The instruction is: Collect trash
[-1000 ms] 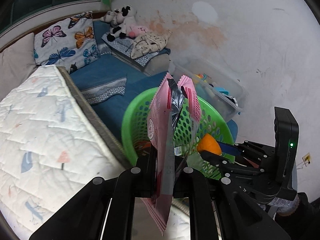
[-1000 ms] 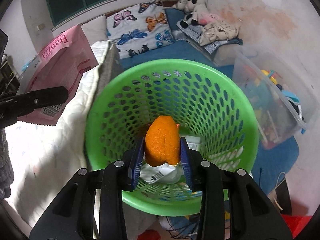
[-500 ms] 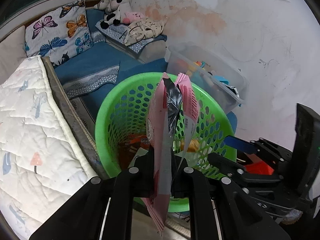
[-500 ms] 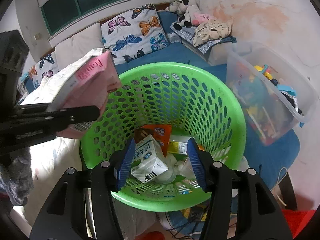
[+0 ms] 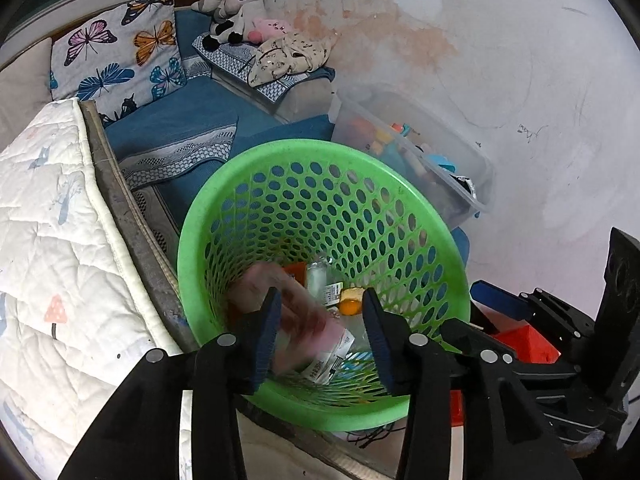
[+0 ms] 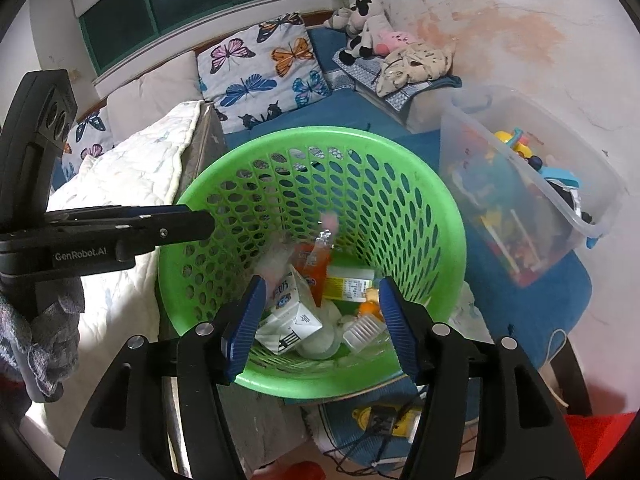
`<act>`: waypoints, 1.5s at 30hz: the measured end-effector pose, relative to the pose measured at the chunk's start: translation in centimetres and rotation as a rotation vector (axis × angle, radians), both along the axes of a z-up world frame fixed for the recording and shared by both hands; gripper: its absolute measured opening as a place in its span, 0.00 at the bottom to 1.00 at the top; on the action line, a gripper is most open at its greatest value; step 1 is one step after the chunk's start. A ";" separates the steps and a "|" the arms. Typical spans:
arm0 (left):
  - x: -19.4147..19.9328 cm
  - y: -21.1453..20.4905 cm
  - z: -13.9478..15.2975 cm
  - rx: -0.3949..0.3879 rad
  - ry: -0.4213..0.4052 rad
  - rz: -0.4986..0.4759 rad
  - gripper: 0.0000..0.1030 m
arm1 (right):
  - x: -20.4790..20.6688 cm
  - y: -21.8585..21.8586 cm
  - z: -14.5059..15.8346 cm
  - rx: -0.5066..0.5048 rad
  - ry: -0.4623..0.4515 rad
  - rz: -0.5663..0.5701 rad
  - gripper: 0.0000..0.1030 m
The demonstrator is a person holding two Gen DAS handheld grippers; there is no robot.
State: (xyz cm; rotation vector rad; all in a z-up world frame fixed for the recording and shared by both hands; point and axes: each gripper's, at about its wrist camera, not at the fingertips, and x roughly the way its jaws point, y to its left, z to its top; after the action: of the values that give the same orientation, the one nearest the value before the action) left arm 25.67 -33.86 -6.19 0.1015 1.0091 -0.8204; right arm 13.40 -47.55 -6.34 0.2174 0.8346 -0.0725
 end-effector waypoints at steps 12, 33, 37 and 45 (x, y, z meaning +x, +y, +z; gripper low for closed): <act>-0.9 4.5 2.2 -0.040 -0.059 0.075 0.54 | -0.8 1.9 0.8 -0.014 -0.023 0.037 0.67; -5.2 16.7 6.1 -0.012 -0.294 0.267 0.87 | -0.5 9.7 2.2 -0.054 -0.079 0.155 0.88; -5.9 18.5 6.2 -0.008 -0.311 0.307 0.91 | -0.4 10.9 2.5 -0.066 -0.087 0.174 0.93; -7.1 22.4 6.3 -0.003 -0.322 0.397 0.92 | -0.5 13.7 2.6 -0.113 -0.105 0.218 0.96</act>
State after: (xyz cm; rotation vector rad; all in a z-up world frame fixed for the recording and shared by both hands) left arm 18.54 -11.50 0.15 0.0270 0.6920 -0.4245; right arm 12.92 -33.86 -3.74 0.0232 0.7426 0.0955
